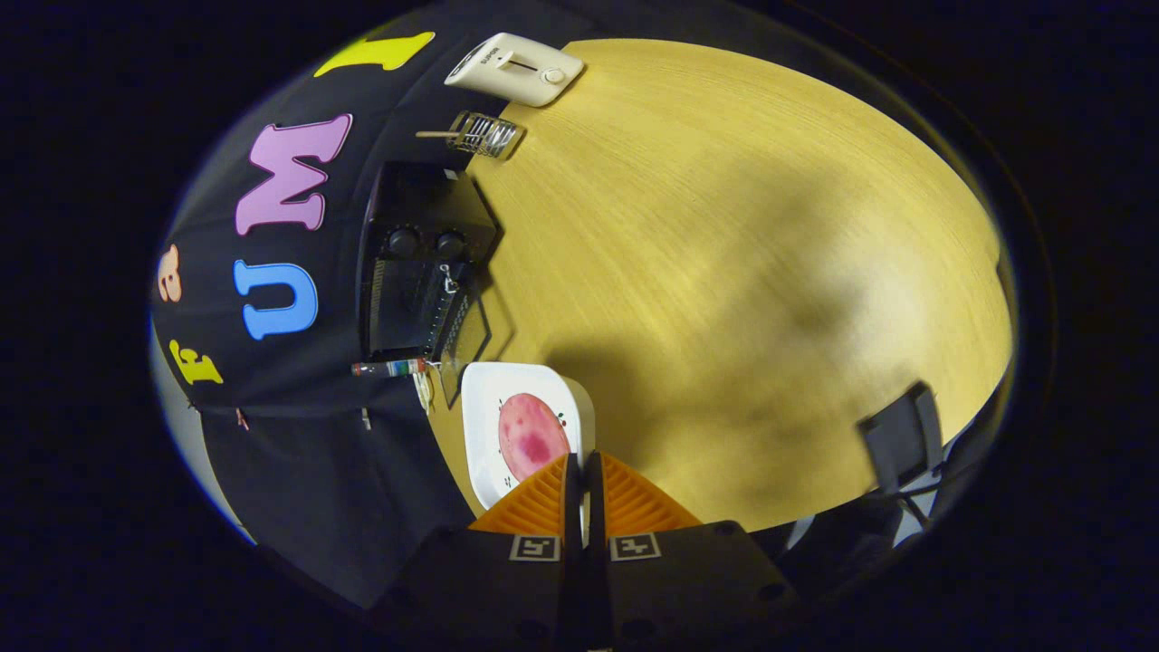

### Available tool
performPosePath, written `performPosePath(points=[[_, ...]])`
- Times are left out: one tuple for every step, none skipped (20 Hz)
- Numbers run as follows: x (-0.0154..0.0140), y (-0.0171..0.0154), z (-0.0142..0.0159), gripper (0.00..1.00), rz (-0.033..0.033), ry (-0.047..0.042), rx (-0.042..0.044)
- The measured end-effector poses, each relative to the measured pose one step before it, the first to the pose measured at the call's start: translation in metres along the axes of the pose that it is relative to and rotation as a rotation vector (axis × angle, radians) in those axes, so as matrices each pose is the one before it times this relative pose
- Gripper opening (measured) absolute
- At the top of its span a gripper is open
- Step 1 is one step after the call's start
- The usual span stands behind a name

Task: Open the toaster oven, put the food inside, and close the toaster oven door.

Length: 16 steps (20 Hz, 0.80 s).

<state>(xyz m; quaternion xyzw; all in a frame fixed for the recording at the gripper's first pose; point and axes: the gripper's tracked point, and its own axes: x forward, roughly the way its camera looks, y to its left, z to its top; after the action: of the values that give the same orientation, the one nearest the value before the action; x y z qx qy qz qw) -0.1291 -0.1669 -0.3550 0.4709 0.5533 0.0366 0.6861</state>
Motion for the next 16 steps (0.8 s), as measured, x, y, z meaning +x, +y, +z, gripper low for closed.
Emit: performPosePath(points=[[0.00819, 0.01579, -0.00714, 0.06, 0.0074, -0.02577, 0.02943], [0.00791, 0.01596, -0.00473, 0.05, 0.00865, -0.0347, 0.02995], [0.00904, 0.01371, -0.00627, 0.05, 0.00915, -0.02981, 0.02264], [0.00922, 0.01292, -0.00764, 0.05, 0.00825, -0.02859, 0.01658], [0.01155, 0.01215, -0.00572, 0.05, 0.0029, -0.02529, 0.01717], [0.01104, 0.01085, -0.00671, 0.06, 0.00485, -0.02075, 0.02203], [0.01394, 0.01133, -0.00532, 0.05, 0.00737, -0.02285, 0.02478], [0.01605, 0.0122, -0.00635, 0.05, 0.00661, -0.01981, 0.02765], [0.01375, 0.00993, -0.00208, 0.06, 0.00735, -0.02449, 0.02643], [0.01378, 0.01018, -0.00306, 0.05, 0.00594, -0.0241, 0.02567], [0.01665, 0.01218, -0.00341, 0.06, 0.01172, -0.02775, 0.02903], [0.01511, 0.00812, -0.00304, 0.06, 0.00519, -0.02147, 0.0243], [0.01447, 0.00695, -0.00245, 0.06, 0.00322, -0.02526, 0.02616], [0.0136, 0.00537, -0.00138, 0.06, 0.00156, -0.02487, 0.0271], [0.01233, 0.00701, 0.00136, 0.06, 0.01051, -0.03263, 0.03008], [0.01122, 0.007, 0.00048, 0.06, 0.01277, -0.02616, 0.03226]])
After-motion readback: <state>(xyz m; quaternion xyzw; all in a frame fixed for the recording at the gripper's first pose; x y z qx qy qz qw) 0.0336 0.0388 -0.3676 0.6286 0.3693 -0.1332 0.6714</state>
